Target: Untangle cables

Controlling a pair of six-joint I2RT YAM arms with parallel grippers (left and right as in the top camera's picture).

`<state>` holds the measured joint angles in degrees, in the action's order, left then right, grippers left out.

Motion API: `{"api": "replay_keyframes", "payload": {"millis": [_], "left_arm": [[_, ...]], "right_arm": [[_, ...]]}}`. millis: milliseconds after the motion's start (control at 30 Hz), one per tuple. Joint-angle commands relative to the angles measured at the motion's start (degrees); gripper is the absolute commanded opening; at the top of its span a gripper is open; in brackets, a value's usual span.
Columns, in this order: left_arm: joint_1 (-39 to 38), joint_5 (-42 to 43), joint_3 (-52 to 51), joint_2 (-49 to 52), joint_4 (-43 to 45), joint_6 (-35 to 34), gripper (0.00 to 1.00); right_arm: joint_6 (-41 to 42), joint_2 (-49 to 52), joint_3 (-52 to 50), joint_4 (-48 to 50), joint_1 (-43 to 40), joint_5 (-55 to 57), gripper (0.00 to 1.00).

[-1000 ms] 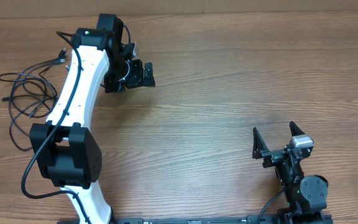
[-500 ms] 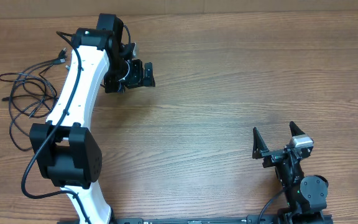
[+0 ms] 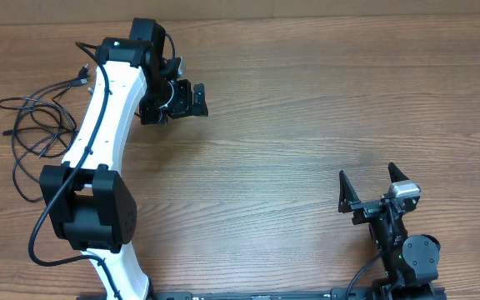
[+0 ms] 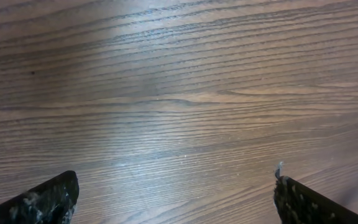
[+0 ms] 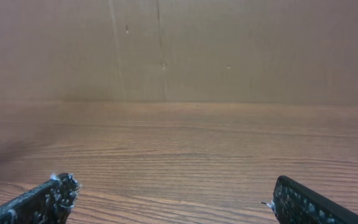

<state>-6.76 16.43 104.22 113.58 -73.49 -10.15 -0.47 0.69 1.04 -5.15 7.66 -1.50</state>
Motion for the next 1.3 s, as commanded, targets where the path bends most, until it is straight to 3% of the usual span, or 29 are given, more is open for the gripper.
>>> {"api": "replay_keyframes", "payload": {"millis": [0, 667, 833, 1000, 1267], "left_arm": [[0.0, -0.3, -0.4, 0.4, 0.1, -0.3, 1.0], [-2.8, -0.3, -0.4, -1.0, 0.1, -0.3, 1.0], [-5.4, -1.0, -0.4, -4.4, 0.2, 0.2, 1.0], [-8.0, -8.1, -0.4, -9.1, 0.3, 0.5, 1.0], [-11.5, -8.2, -0.4, -14.7, -0.1, 0.7, 1.0]], "right_arm": [[-0.5, -0.5, -0.6, 0.3, 0.5, 0.0, 1.0], [-0.5, -0.5, -0.6, 0.3, 0.5, 0.0, 1.0], [-0.5, -0.5, -0.6, 0.3, 0.5, 0.0, 1.0], [-0.5, -0.5, -0.6, 0.3, 0.5, 0.0, 1.0], [-0.5, -0.5, -0.6, 0.3, 0.5, 0.0, 1.0]]}}
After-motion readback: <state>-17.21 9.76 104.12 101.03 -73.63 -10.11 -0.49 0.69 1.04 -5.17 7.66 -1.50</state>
